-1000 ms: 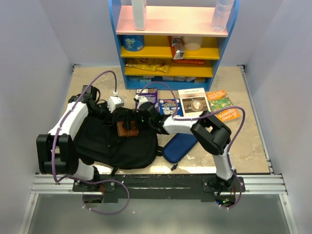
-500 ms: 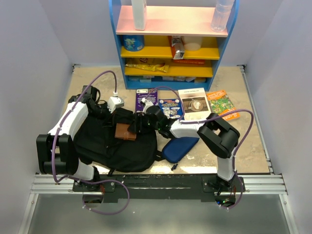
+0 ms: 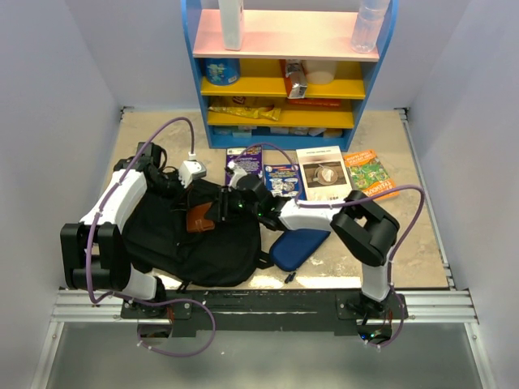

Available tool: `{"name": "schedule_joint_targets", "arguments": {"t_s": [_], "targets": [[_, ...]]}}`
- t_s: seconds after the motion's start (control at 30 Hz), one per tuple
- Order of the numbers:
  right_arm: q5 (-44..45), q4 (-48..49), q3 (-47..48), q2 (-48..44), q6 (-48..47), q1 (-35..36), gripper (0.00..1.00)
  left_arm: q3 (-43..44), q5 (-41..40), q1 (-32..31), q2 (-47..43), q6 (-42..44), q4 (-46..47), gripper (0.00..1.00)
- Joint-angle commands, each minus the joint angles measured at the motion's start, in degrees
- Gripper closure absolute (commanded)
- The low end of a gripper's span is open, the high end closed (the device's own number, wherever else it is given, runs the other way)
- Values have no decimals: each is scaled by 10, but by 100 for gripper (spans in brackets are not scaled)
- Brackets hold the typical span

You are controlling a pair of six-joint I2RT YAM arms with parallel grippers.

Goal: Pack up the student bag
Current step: Place the stationery in the student bag.

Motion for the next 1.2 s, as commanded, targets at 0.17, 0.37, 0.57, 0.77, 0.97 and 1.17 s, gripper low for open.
{"name": "schedule_joint_targets", "arguments": {"t_s": [0.17,0.37,0.57,0.77,0.97,1.17], "targets": [[-21,22,141,112,62,21,71,20,46,-3,-6,-5,4,100],[-32,105,114,116,130,19,79,23,60,-3,-6,-14,1,100],[-44,182,74,149,179,19,78,50,100,-3,8,-28,-12,100],[-24,163,104,154,120,21,44,63,147,-3,23,-31,-26,100],[41,-17,113,78,-68,33,1,44,134,-3,35,-29,-15,100],[107,-106,49,-4,-121,37,1,19,110,-3,42,-38,21,100]]}}
